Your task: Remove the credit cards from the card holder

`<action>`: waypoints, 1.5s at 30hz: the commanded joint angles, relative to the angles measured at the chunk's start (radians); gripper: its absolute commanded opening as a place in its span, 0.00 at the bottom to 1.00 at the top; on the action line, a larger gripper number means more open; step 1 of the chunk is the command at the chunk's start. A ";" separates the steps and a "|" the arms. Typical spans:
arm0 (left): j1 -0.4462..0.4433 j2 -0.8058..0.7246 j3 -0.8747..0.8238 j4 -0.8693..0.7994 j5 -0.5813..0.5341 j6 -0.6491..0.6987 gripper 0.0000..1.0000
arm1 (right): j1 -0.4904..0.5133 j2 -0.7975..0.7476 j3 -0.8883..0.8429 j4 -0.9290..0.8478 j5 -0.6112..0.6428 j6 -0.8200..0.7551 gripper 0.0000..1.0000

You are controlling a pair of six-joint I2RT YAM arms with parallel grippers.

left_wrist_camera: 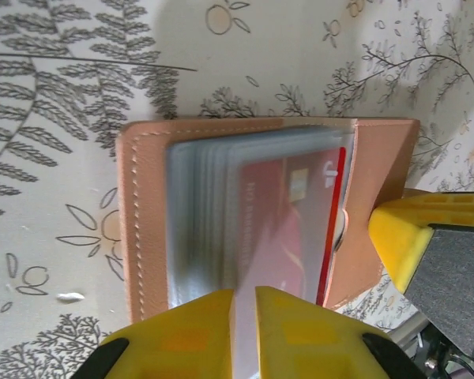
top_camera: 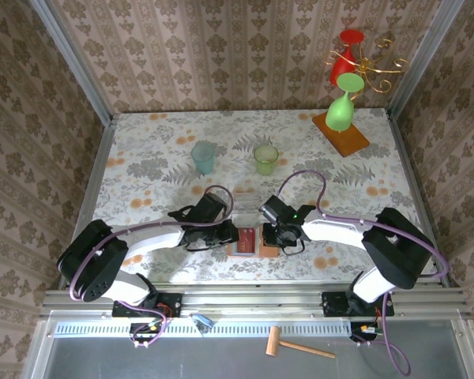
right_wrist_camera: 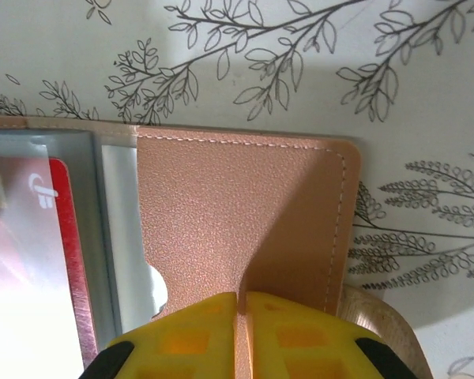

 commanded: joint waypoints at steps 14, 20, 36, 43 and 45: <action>0.081 -0.203 -0.055 -0.106 -0.056 0.028 0.15 | 0.047 0.096 0.046 0.046 -0.065 -0.020 0.12; 0.076 -0.169 -0.061 -0.071 -0.021 0.020 0.15 | 0.064 0.084 0.081 0.000 -0.051 -0.024 0.12; 0.069 -0.113 -0.094 0.037 0.007 -0.014 0.15 | 0.064 0.071 0.117 0.045 -0.111 -0.017 0.12; 0.067 -0.125 -0.095 0.049 0.017 -0.026 0.15 | 0.063 0.148 0.132 0.040 -0.086 -0.058 0.12; 0.067 -0.125 -0.091 0.050 0.019 -0.026 0.15 | 0.063 0.164 0.137 0.032 -0.076 -0.075 0.12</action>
